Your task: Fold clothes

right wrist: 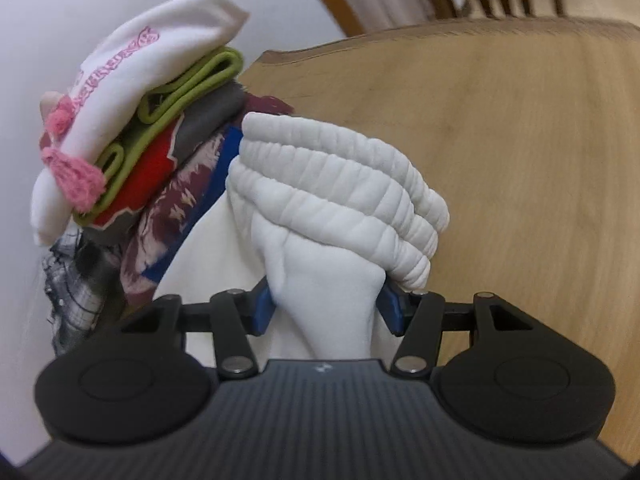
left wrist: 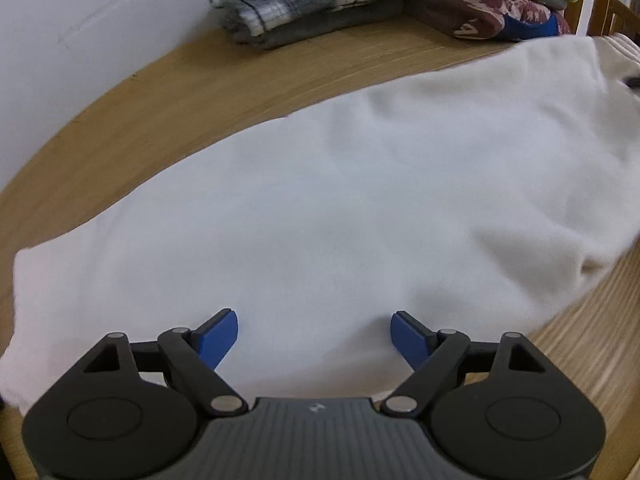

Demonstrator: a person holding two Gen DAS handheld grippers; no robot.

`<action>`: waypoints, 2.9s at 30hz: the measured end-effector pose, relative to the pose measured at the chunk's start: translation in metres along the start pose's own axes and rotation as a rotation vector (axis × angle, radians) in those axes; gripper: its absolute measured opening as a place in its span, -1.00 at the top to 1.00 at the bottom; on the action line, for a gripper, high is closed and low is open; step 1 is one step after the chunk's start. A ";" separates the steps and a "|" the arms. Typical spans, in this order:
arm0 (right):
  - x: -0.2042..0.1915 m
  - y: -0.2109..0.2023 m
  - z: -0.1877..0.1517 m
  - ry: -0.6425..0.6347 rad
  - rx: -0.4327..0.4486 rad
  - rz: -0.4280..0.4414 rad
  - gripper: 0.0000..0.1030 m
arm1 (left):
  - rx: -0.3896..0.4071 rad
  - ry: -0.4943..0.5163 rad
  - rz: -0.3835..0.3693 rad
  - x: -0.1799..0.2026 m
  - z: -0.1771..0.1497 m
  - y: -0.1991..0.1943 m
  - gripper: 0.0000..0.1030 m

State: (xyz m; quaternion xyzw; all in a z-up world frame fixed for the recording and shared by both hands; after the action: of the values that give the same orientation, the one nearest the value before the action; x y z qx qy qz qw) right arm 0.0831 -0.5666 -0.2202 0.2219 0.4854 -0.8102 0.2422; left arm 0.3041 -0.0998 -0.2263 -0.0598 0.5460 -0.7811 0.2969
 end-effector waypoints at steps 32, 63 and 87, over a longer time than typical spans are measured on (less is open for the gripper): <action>-0.038 -0.112 -0.242 -0.637 0.004 -0.047 -0.10 | 0.261 0.315 -0.131 0.113 0.080 -0.018 -0.73; -0.061 -0.135 -0.256 -0.647 0.303 -0.281 -0.27 | 0.213 0.187 -0.337 0.095 0.083 -0.051 -0.66; -0.115 -0.092 -0.078 -0.748 0.162 0.132 -0.27 | 0.128 0.249 -0.264 0.168 0.075 0.000 -0.67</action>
State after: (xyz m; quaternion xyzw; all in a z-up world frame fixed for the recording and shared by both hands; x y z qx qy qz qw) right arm 0.1267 -0.4389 -0.1230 -0.0393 0.2826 -0.8536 0.4358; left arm 0.1984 -0.2498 -0.2355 -0.0148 0.5153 -0.8477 0.1253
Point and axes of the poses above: each gripper's, at about its wrist camera, not at the fingertips, and y roughly the way its jaws point, x to its right, z to its top, the point moved 10 cm from there along y, roughly the way its jaws point, and after that the axes turned 8 degrees about y, right-handed, at the moved point
